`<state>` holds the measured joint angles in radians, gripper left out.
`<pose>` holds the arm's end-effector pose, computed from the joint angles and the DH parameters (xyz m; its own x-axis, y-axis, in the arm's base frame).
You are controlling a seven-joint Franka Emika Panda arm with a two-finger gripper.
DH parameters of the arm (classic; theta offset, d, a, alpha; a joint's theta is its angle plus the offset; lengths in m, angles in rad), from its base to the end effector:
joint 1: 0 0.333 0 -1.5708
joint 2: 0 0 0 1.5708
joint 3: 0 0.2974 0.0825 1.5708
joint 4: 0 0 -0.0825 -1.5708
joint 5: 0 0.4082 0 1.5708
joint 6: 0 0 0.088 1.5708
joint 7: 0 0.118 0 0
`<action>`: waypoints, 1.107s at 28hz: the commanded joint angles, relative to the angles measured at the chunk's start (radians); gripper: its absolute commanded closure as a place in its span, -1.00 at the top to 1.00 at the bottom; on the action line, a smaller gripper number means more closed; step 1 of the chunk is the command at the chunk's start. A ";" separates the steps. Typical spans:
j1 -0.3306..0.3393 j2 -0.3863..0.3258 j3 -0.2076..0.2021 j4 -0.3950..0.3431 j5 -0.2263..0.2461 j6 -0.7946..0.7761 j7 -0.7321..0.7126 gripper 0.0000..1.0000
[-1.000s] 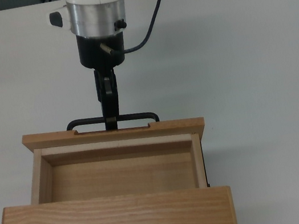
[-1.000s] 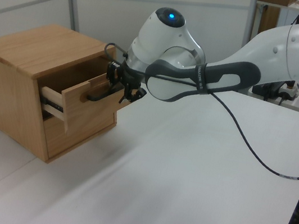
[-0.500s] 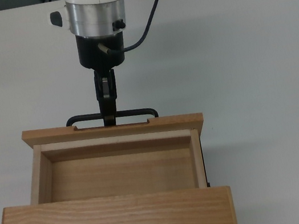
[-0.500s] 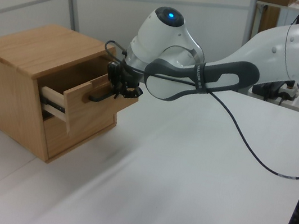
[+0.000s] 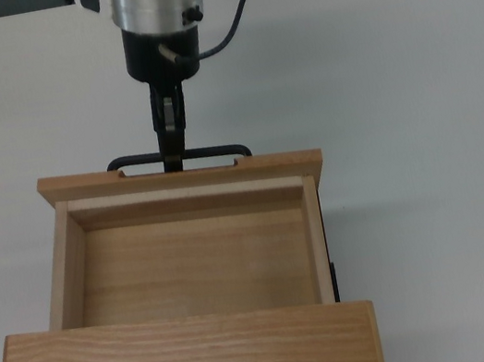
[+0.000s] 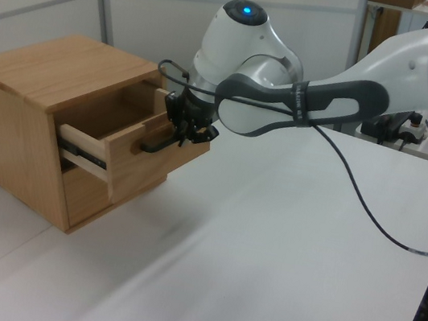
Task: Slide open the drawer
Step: 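Pull the handle outward, sliding the upper drawer out of the cabinet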
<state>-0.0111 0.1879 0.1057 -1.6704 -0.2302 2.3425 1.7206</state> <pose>0.6821 0.0546 0.5108 0.0244 -0.9912 0.1300 -0.8751 -0.0840 -0.4765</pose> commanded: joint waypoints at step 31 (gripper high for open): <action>0.020 -0.228 0.028 -0.143 0.072 -0.316 0.020 -0.62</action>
<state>-0.0077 0.0020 0.1313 -1.8214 -0.2035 2.1260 1.7246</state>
